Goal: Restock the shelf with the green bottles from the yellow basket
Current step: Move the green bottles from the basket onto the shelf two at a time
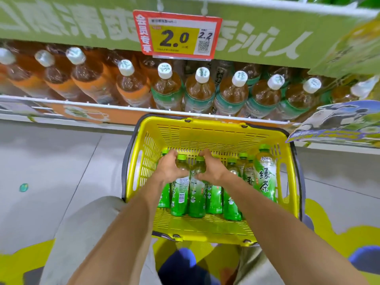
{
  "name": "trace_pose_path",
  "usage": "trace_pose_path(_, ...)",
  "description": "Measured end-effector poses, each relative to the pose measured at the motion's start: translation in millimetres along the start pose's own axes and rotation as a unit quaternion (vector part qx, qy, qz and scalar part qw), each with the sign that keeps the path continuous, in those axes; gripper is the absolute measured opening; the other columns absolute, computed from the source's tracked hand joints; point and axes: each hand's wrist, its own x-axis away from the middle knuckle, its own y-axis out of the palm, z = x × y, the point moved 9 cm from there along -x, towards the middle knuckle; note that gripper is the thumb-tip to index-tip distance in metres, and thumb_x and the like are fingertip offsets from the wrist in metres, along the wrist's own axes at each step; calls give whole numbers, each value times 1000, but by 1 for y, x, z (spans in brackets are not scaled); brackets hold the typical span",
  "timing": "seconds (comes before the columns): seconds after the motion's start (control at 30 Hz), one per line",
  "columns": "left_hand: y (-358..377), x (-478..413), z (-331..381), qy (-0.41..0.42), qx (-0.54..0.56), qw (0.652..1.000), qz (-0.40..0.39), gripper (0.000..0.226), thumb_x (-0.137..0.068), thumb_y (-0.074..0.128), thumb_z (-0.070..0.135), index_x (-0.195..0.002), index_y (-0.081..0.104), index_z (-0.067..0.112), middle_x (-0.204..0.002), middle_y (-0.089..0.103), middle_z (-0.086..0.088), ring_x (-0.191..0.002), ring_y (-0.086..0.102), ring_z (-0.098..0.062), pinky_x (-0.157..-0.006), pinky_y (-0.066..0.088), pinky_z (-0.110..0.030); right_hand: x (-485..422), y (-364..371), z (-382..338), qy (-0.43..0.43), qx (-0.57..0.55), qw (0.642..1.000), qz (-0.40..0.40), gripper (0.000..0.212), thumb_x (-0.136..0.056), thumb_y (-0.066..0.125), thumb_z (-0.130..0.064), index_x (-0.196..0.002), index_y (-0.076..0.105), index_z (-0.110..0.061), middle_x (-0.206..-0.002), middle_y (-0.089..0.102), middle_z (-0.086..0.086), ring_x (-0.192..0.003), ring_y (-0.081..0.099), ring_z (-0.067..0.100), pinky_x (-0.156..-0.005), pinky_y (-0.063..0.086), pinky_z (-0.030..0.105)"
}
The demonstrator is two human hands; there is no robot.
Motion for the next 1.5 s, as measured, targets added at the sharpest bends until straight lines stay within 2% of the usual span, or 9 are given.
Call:
trace_pose_path(0.17, 7, 21, -5, -19, 41, 999, 8, 100, -70, 90, 19, -152, 35, 8, -147, 48, -12, -126, 53, -29, -102, 50, -40, 14, 3, 1, -9, -39, 999, 27, 71, -84, 81, -24, -132, 28, -31, -113, 56, 4, -92, 59, 21, -83, 52, 39)
trace_pose_path(0.33, 0, 38, -3, 5, 99, 994, 39, 70, -70, 90, 7, -129, 53, 8, -112, 54, 1, -101, 49, -17, -81, 42, -26, 36, -8, -8, -19, -71, 994, 77, 76, -76, 87, -24, -130, 35, -37, -120, 57, -1, -100, 61, 24, -84, 55, 41)
trace_pose_path(0.53, -45, 63, 16, 32, 143, 987, 66, 114, -58, 98, 28, -154, 37, 19, -152, 46, -5, -139, 44, -26, -110, 42, -40, 59, -46, -47, -69, -67, 989, 109, 84, -69, 91, -29, -137, 41, -36, -125, 55, -2, -105, 58, 18, -83, 48, 33)
trace_pose_path(0.67, -97, 89, 71, 87, 163, 981, 66, 109, -62, 96, 14, -153, 37, 13, -145, 48, -6, -131, 47, -22, -97, 44, -30, 83, -99, -87, -104, -73, 979, 158, 84, -67, 91, -34, -137, 44, -36, -124, 55, 0, -105, 55, 19, -77, 43, 30)
trace_pose_path(0.77, -137, 112, 107, 130, 154, 976, 82, 99, -57, 98, 11, -143, 50, 10, -129, 64, -12, -105, 64, -23, -83, 59, -42, 111, -138, -120, -138, -58, 971, 188, 85, -65, 91, -37, -137, 47, -32, -116, 60, -1, -92, 58, 15, -71, 46, 31)
trace_pose_path(0.93, -187, 165, 169, 195, 124, 966, 112, 95, -57, 98, 15, -138, 51, 4, -125, 60, -3, -84, 61, -2, -59, 51, -9, 166, -200, -164, -173, -34, 953, 247, 85, -59, 91, -42, -134, 52, -33, -107, 62, 0, -104, 56, 21, -79, 47, 33)
trace_pose_path(1.03, -208, 192, 197, 226, 128, 958, 122, 92, -51, 100, 21, -131, 59, 4, -110, 73, -8, -88, 71, -15, -69, 60, -27, 199, -233, -189, -183, -9, 944, 274, 88, -59, 92, -41, -137, 53, -27, -107, 61, 0, -107, 55, 23, -80, 41, 30)
trace_pose_path(1.23, -247, 248, 256, 290, 118, 936, 161, 103, -48, 101, 36, -136, 57, 9, -123, 67, -3, -112, 66, -22, -93, 54, -29, 265, -295, -233, -208, 31, 919, 334, 88, -61, 92, -41, -138, 53, -24, -104, 60, -1, -104, 57, 23, -81, 47, 32)
trace_pose_path(1.5, -311, 290, 340, 339, 71, 911, 222, 103, -58, 98, 34, -145, 50, 8, -121, 59, 0, -105, 60, -15, -88, 50, -29, 307, -376, -290, -221, 37, 883, 413, 82, -63, 90, -40, -136, 54, -25, -108, 65, 4, -111, 55, 25, -82, 46, 32)
